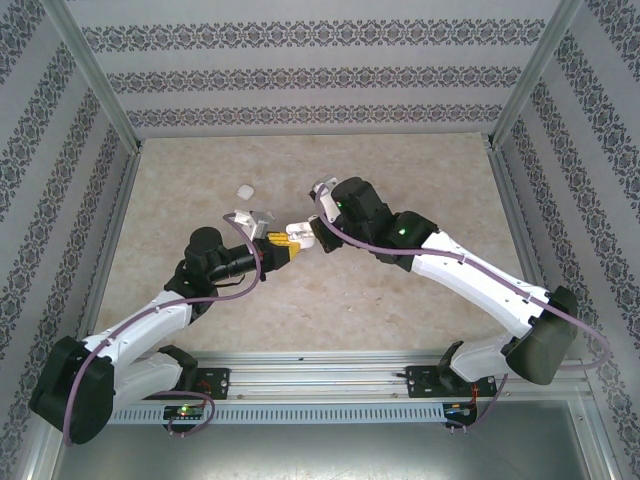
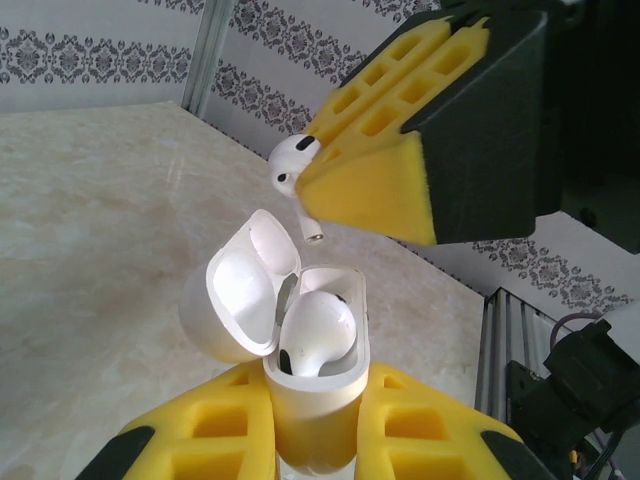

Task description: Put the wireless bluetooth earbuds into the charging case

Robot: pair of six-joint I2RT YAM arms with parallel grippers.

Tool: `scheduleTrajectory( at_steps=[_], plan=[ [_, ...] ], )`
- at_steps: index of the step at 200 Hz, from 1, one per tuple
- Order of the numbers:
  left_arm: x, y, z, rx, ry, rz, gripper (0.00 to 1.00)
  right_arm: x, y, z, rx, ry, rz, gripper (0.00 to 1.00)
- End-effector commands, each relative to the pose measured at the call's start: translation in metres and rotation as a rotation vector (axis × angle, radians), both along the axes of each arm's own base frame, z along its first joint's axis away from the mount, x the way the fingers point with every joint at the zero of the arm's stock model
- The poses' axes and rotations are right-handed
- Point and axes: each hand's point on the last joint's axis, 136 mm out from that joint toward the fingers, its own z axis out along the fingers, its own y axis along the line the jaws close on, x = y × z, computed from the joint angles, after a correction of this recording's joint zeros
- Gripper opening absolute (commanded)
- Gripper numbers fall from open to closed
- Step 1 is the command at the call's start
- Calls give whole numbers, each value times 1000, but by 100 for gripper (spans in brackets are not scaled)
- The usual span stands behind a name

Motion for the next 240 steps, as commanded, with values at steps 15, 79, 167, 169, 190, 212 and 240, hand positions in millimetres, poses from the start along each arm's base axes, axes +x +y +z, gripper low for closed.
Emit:
scheduleTrajectory(
  at_steps=[15, 79, 167, 169, 190, 212, 240],
  plan=[
    [1, -4, 24, -55, -56, -18, 0, -11, 6, 8, 10, -33, 54, 11],
    [2, -3, 26, -64, -60, -14, 0, -20, 11, -5, -50, -12, 104, 11],
    [0, -3, 27, -47, -69, -20, 0, -30, 7, -14, -134, 9, 172, 11],
    [0, -3, 27, -47, -69, -20, 0, -30, 7, -14, -137, 9, 173, 12],
    [0, -3, 27, -44, -71, -23, 0, -31, 5, -14, -158, 11, 186, 11],
    [-1, -4, 28, -42, -77, -26, 0, -34, 6, -14, -168, 8, 207, 11],
    [-1, -4, 29, -38, -80, -28, 0, -36, 7, -11, -176, -4, 226, 11]
  ],
)
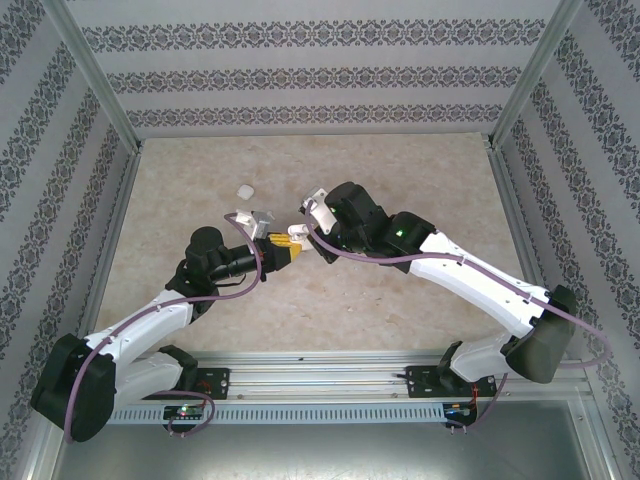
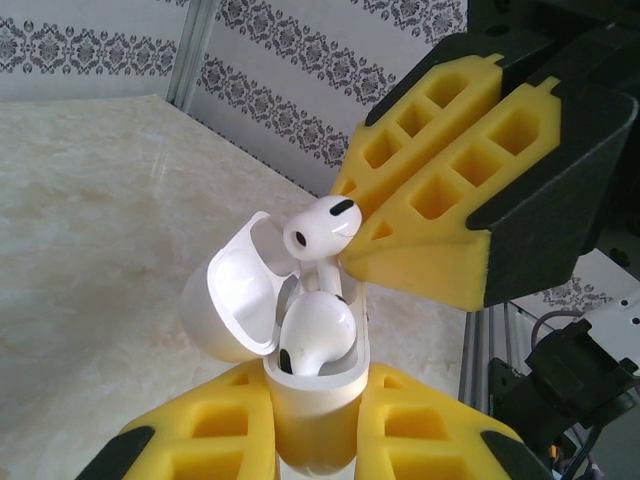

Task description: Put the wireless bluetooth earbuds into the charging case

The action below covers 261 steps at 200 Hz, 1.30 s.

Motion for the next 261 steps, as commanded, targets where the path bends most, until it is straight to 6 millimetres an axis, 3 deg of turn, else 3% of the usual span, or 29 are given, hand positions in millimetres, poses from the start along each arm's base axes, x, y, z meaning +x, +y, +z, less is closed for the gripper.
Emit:
scheduleTrajectory(
  at_steps=[1, 98, 261],
  plan=[
    [1, -1, 29, -26, -95, -4, 0, -12, 2, -4, -45, 18, 60, 12],
    [0, -1, 28, -20, -100, -7, 0, -16, 3, 0, -46, 7, 87, 13],
    [-7, -3, 27, 1, -112, -49, 0, -8, -5, 4, -266, -80, 178, 13]
  ],
)
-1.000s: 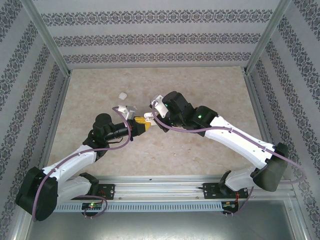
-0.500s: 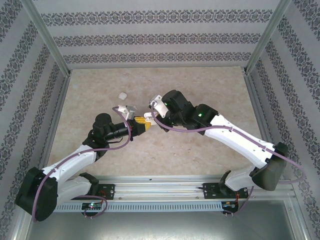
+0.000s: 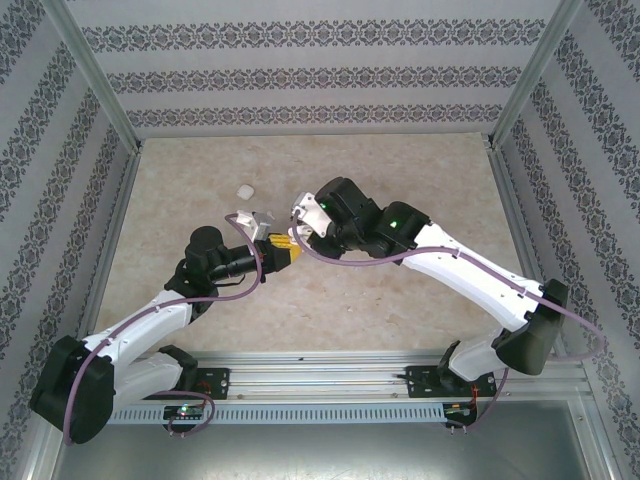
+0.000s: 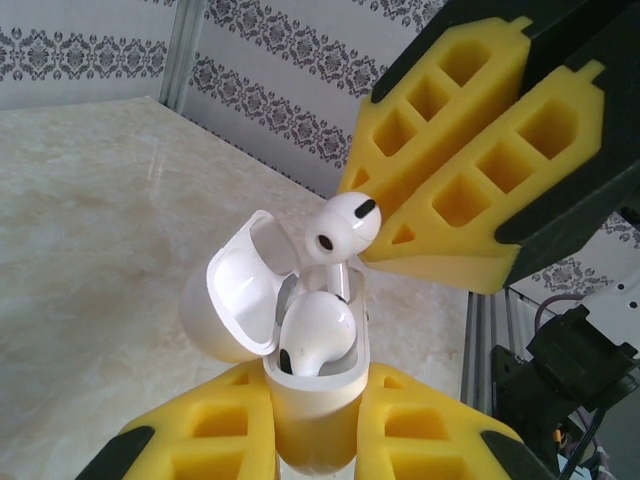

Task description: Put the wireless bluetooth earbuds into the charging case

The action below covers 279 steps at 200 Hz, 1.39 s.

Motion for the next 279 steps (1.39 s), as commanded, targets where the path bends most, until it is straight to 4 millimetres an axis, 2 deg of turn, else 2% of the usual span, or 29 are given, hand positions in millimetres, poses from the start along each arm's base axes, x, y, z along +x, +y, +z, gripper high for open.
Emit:
scheduleTrajectory(
  at_steps=[1, 64, 157, 244, 279],
  plan=[
    [-3, -2, 26, -22, -79, -27, 0, -2, -4, -1, -76, -21, 28, 13],
    [-6, -4, 26, -22, -79, -52, 0, 1, -9, -2, -152, -55, 53, 13],
    [-9, -7, 31, -23, -99, -81, 0, -19, -13, -18, -248, -7, 145, 13],
    [-11, -7, 28, -18, -100, -88, 0, -17, -9, -3, -191, -28, 120, 14],
    [-9, -5, 23, -4, -104, -72, 0, -13, -9, 22, -31, -11, 28, 16]
  ],
)
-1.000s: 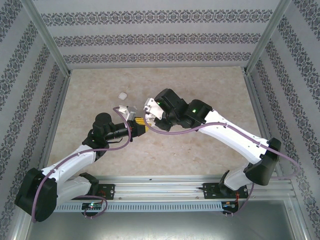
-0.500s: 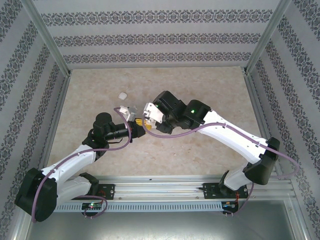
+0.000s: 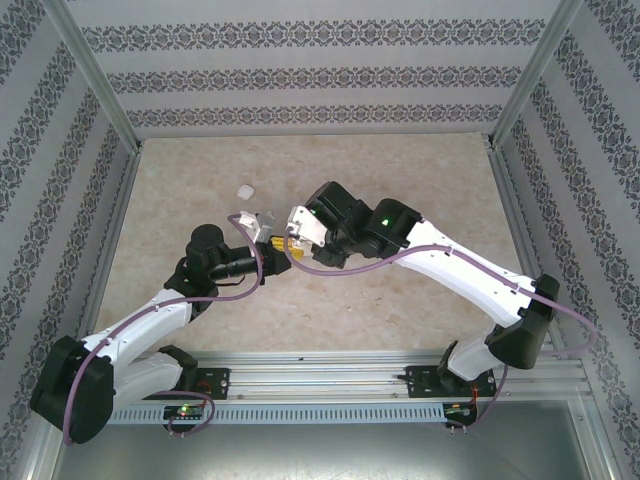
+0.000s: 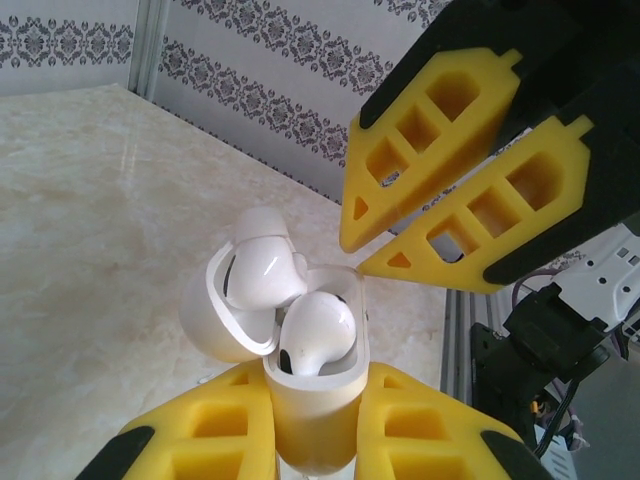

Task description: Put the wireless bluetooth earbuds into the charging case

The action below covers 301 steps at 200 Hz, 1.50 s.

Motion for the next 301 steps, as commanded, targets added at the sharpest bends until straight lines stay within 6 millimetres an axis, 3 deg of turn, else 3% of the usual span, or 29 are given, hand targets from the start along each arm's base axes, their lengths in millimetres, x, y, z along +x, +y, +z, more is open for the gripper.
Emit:
scheduleTrajectory(
  at_steps=[1, 43, 68, 104, 156, 233, 301],
  plan=[
    [0, -1, 23, -22, -99, -8, 0, 1, 1, 30, 153, 5, -72, 17],
    [4, 4, 12, 47, -97, 27, 0, 7, 6, 56, 432, 154, -266, 39],
    [4, 4, 11, 58, -104, 30, 0, 12, 17, 52, 528, 274, -398, 51],
    [6, 5, 11, 64, -109, 38, 0, 24, 21, 30, 550, 404, -625, 58],
    [5, 5, 9, 70, -108, 39, 0, 34, 24, 16, 578, 466, -766, 59],
    [5, 5, 7, 76, -111, 39, 0, 36, 34, 7, 555, 510, -756, 41],
    [6, 6, 4, 85, -107, 43, 0, 36, 43, 1, 554, 545, -747, 39]
  ],
)
